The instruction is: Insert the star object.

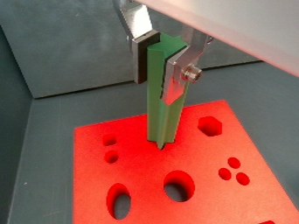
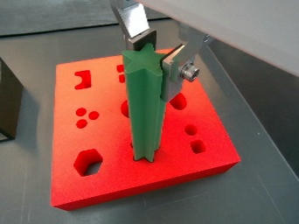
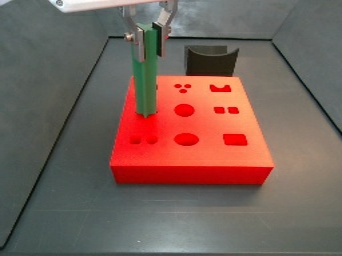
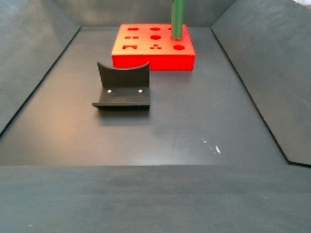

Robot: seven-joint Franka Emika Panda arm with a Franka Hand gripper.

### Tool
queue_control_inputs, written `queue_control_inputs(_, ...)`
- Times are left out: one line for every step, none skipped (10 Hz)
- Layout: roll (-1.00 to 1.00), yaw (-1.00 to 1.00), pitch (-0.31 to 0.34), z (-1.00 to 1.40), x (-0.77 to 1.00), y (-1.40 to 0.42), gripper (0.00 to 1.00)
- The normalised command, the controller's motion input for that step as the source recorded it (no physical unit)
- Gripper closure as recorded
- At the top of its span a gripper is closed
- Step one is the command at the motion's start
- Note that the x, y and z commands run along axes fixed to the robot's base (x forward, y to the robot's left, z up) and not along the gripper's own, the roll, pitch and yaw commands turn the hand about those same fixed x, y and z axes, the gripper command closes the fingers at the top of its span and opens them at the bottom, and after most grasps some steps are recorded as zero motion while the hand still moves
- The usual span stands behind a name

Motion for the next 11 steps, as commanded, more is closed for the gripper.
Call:
queue_control_inputs(0.11,0.00,0.000,-0.67,0.09,0.00,1.00)
queue_control_inputs(0.00,-0.03,-0.056,-1.00,0.16,0.01,1.00)
queue_control_inputs(0.00,-0.06,-0.067,-1.00,0.09,0.00,1.00)
queue_control_inputs(0.01,-0.08,-0.063,-1.00,0.10,0.01,1.00)
queue_control_inputs(0.11,-0.11,-0.004,-0.99,0.22,0.00,1.00)
queue_control_inputs(0.12,-0.16,0.000,-0.88,0.09,0.00,1.00)
queue_control_inputs(0.08,-0.19,0.009,-0.87,0.00,0.00,1.00)
queue_control_inputs(0.07,-0.19,0.034,-0.93,-0.03,0.00,1.00)
queue_control_inputs(0.07,-0.19,0.041,-0.96,-0.10,0.01,1.00)
queue_control_inputs(0.07,-0.16,0.049,-0.94,-0.16,0.00,1.00)
queue_control_inputs(0.08,-0.09,0.033,-0.90,-0.33,0.01,1.00)
